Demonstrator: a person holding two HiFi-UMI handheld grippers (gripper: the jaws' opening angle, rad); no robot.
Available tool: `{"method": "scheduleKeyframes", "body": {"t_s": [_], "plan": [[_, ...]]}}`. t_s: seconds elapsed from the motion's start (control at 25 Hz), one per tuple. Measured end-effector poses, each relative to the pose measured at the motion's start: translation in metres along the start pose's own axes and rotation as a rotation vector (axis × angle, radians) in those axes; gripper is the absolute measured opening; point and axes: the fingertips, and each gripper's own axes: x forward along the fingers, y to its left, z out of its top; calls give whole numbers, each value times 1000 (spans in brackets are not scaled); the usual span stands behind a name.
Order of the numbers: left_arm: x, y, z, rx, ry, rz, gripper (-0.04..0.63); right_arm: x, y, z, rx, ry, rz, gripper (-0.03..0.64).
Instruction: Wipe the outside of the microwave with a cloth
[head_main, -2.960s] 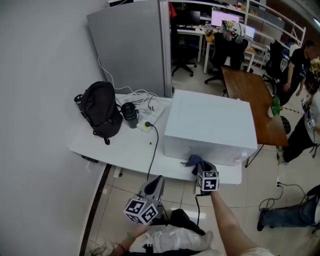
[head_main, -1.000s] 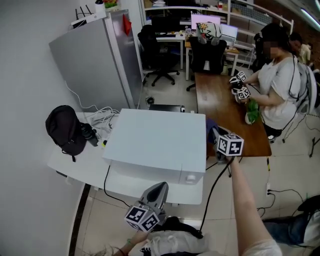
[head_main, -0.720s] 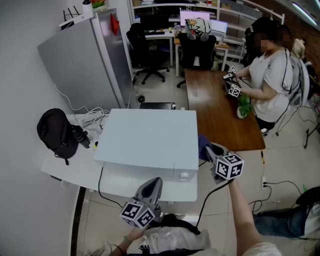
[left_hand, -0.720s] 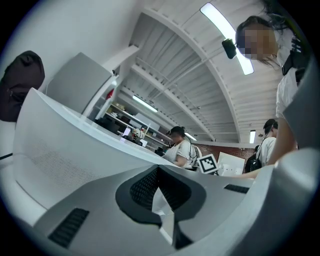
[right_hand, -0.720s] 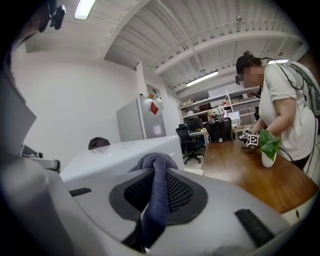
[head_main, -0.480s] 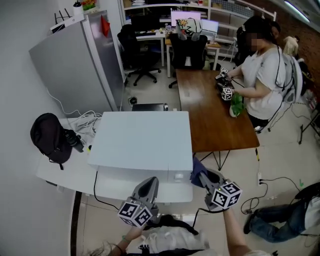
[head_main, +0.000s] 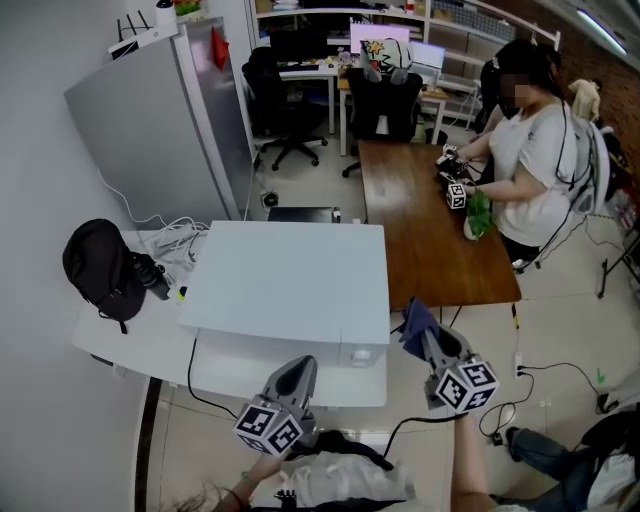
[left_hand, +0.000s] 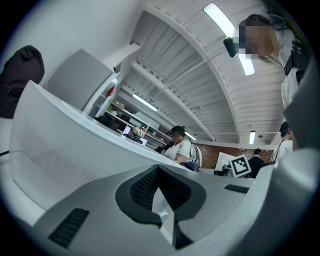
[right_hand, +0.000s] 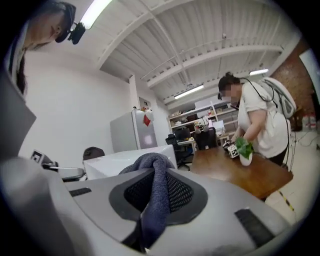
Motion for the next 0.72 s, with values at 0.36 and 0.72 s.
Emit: {"method": "scheduleKeyframes", "body": {"t_s": [0.36,0.72], "plan": [[-16,14,3,15,6,93,-14,190,-100,7,4,122,-19,72],[-30,29,1,-1,-9,192,-14,245,-81,-33,18,240,72,72]]}}
